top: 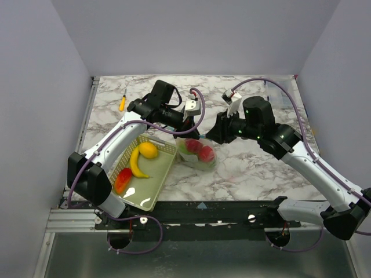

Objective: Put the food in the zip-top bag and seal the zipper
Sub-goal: Zip the zipper food storage bag at the center of the board.

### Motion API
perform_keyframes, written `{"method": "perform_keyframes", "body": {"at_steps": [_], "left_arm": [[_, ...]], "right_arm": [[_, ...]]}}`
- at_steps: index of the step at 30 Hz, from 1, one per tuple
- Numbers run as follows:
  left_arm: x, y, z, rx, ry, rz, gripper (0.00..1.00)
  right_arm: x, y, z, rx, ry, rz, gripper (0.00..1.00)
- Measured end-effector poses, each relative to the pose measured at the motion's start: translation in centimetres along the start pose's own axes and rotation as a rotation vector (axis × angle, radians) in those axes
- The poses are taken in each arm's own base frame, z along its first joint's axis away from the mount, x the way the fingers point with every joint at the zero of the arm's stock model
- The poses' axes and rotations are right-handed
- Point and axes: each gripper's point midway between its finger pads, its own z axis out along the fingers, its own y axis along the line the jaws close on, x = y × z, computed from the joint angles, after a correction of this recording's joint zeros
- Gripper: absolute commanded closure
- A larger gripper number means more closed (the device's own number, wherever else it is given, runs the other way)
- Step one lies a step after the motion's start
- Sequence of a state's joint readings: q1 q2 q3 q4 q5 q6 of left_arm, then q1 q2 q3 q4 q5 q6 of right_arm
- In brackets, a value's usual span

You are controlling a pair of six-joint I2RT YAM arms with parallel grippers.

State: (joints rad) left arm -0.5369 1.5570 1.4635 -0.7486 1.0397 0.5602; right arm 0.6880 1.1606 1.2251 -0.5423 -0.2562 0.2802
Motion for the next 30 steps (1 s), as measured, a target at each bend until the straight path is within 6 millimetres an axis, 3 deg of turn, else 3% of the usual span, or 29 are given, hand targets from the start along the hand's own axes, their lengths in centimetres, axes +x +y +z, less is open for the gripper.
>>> {"method": "perform_keyframes", "body": {"at_steps": [17, 22, 24, 27, 30], "left_arm": [[-0.2, -0.2, 0.1, 0.018, -0.011, -0.002, 1.0], [-0.3, -0.3, 0.1, 0.024, -0.01, -0.009, 1.0], [-0.2, -0.4, 0.1, 0.026, -0.008, -0.015, 1.0], [-0.1, -0.4, 0.0, 0.027, -0.006, -0.019, 1.0], [-0.1, -0.5, 0.0, 0.03, -0.004, -0.021, 1.0]], "right_arm": [[1.2, 0.4, 0.9, -0.067, 0.066, -0.084, 0.8], [1.6, 0.5, 1.4, -0.084, 0.086, -0.101, 0.99], [1.6, 0.4, 1.5, -0.085, 0.09, -0.104, 0.99], [1.6, 0.4, 1.5, -0.089, 0.093, -0.11, 0.86], [1.6, 0.4, 1.5, -0.091, 0.094, -0.116, 0.83]]}}
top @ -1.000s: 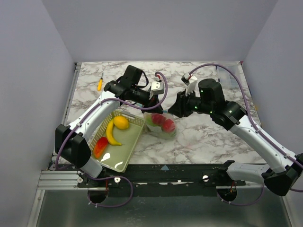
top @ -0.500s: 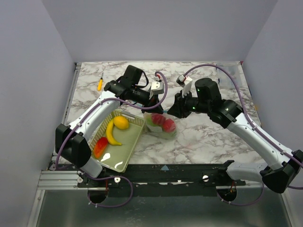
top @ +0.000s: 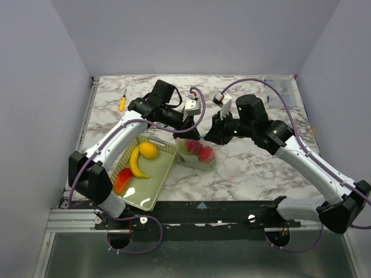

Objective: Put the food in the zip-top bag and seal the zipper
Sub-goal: Zip the zipper food storage bag at the center of the board.

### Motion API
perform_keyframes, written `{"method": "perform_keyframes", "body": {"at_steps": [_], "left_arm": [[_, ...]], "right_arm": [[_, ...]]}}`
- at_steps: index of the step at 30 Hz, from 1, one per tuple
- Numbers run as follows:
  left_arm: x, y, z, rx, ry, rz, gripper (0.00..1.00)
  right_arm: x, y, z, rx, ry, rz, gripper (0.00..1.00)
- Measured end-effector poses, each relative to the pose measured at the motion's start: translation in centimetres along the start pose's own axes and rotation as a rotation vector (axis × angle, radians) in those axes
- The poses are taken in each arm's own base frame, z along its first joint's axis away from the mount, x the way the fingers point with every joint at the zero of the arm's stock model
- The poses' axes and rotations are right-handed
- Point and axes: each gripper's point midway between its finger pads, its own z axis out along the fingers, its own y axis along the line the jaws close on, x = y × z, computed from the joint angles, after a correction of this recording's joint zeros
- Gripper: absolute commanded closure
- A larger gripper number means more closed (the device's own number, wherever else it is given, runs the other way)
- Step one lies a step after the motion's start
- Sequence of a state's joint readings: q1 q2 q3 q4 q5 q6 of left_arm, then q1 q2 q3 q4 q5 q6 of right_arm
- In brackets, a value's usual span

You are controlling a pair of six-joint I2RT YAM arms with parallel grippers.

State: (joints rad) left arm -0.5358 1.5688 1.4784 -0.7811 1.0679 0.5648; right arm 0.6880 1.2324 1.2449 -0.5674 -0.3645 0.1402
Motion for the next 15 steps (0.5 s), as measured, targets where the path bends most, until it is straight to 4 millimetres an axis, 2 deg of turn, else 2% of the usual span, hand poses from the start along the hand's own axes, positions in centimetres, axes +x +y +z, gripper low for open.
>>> {"method": "perform_keyframes", "body": {"at_steps": [7, 15], "left_arm": [[-0.1, -0.2, 0.1, 0.013, -0.006, 0.0, 1.0], [-0.1, -0.2, 0.1, 0.019, -0.005, -0.001, 1.0]], "right_arm": [[-1.6, 0.3, -0.5, 0.002, -0.023, -0.019, 0.8], [-1.0, 0.2, -0.5, 0.005, 0.013, -0.024, 0.82]]}}
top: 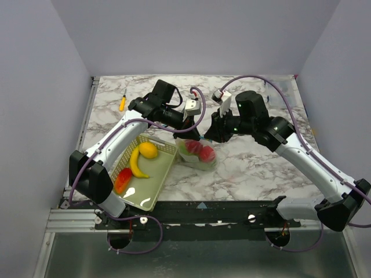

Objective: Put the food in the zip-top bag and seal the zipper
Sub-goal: Zip the zipper food storage bag at the center of the board.

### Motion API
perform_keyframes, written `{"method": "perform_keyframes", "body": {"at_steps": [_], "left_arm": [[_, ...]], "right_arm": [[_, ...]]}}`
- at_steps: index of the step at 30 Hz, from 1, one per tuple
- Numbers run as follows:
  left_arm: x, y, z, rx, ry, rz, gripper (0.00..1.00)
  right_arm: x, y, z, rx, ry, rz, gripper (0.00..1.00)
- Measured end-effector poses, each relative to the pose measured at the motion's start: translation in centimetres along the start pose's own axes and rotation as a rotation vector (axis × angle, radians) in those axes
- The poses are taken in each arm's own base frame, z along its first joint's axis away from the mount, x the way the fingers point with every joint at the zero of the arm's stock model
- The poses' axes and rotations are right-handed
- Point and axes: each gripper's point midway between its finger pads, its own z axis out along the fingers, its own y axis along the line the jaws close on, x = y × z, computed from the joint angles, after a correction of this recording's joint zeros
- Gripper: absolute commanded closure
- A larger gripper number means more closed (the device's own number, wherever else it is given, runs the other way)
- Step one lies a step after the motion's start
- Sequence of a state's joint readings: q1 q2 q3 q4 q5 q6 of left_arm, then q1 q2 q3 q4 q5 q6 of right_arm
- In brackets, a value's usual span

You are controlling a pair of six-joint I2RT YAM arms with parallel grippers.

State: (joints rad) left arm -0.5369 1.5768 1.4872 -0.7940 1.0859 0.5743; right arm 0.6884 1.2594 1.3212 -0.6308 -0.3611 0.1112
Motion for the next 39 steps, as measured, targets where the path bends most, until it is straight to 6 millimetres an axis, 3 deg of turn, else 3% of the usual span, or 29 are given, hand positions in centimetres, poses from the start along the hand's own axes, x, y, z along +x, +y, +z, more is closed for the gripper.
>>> {"method": "perform_keyframes", "body": {"at_steps": [4, 8, 31, 33, 39], "left_arm": [[-0.1, 0.0, 0.0, 0.0, 0.0, 0.002, 1.0], [0.0, 0.0, 0.0, 0.001, 0.001, 0.0, 1.0], [0.6, -0.4, -0.1, 0.014, 0.02, -0.014, 1.0], [0.6, -0.4, -0.2, 0.012, 0.02, -0.014, 1.0], [0.7, -0.4, -0.2, 0.013, 0.021, -0.015, 1.0]], "right_arm": [[0.5, -0.1, 0.4, -0.005, 0.027, 0.002, 0.88], [0.6, -0.2, 0.5, -0.006, 0.041, 0.002, 0.99], [0.6, 0.2, 2.5, -0.047, 0.097, -0.005, 0.99], [0.6, 0.3, 2.7, -0.058, 0.086, 0.0, 0.94], [0.7, 0.5, 2.7, -0.062, 0.033, 0.027, 0.68]]}}
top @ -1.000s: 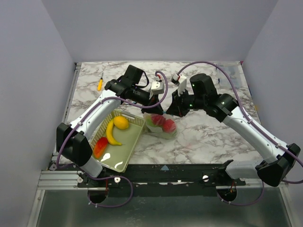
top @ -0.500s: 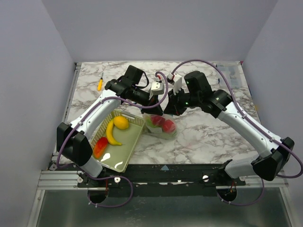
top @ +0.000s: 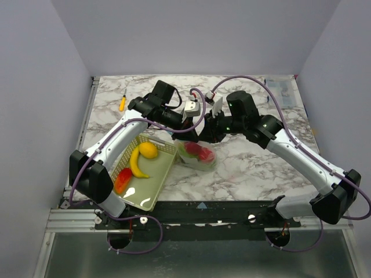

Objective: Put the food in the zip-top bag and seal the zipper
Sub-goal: Zip the zipper food storage bag at the center of the board.

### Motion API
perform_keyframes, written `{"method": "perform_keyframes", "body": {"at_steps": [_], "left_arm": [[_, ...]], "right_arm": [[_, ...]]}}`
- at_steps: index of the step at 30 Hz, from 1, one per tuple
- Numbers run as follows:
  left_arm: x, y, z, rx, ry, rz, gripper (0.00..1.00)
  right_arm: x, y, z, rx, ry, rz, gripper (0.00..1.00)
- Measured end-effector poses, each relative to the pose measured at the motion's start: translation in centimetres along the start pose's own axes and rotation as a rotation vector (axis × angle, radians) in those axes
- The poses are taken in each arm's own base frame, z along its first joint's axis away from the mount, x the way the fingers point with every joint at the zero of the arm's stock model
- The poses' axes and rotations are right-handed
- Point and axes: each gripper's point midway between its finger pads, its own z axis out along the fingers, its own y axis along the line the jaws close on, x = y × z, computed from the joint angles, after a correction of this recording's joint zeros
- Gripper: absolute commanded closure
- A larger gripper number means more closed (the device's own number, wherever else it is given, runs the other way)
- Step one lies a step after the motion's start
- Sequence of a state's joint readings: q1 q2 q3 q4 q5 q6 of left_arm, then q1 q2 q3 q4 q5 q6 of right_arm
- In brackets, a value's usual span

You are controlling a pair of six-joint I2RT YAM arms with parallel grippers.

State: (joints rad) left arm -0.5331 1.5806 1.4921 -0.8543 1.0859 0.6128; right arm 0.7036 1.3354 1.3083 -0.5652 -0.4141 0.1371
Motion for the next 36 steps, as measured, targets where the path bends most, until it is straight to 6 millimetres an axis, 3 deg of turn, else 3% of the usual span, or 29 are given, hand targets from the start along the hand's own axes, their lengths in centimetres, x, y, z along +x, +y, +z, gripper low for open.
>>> {"method": "perform_keyframes", "body": {"at_steps": [4, 9, 13, 19, 24, 27, 29, 30, 33, 36], "left_arm": [[-0.3, -0.3, 0.2, 0.017, -0.012, 0.011, 1.0], [-0.5, -0.5, 0.4, 0.026, -0.018, 0.019, 1.0], [-0.5, -0.5, 0.4, 0.027, -0.019, 0.019, 1.0], [-0.6, -0.5, 0.4, 0.028, -0.019, 0.021, 1.0], [-0.7, -0.5, 0.5, 0.031, -0.018, 0.023, 1.0], [-0.7, -0.6, 0.6, 0.033, -0.018, 0.023, 1.0], [-0.6, -0.6, 0.6, 0.033, -0.017, 0.022, 1.0], [-0.6, -0.5, 0.6, 0.034, -0.016, 0.02, 0.97], [-0.5, -0.6, 0.6, 0.036, -0.013, 0.019, 0.67], [-0.6, -0.7, 0.7, 0.04, -0.018, 0.02, 0.58]], "right_arm": [[-0.3, 0.0, -1.1, 0.04, -0.028, 0.016, 0.6], [0.0, -0.2, -2.8, 0.092, -0.004, 0.034, 0.59], [1.5, -0.1, -3.7, 0.105, 0.075, 0.038, 0.61], [2.9, -0.2, -4.1, 0.11, 0.152, 0.03, 0.73], [2.5, -0.3, -3.5, 0.099, 0.166, 0.026, 0.83], [2.5, -0.5, -2.9, 0.095, 0.181, 0.026, 0.98], [2.7, -0.6, -2.5, 0.089, 0.192, 0.024, 0.99], [2.7, -0.6, -2.4, 0.087, 0.196, 0.023, 0.99], [2.8, -0.6, -2.4, 0.086, 0.197, 0.019, 0.99], [2.7, -0.6, -2.4, 0.086, 0.188, 0.015, 0.99]]}}
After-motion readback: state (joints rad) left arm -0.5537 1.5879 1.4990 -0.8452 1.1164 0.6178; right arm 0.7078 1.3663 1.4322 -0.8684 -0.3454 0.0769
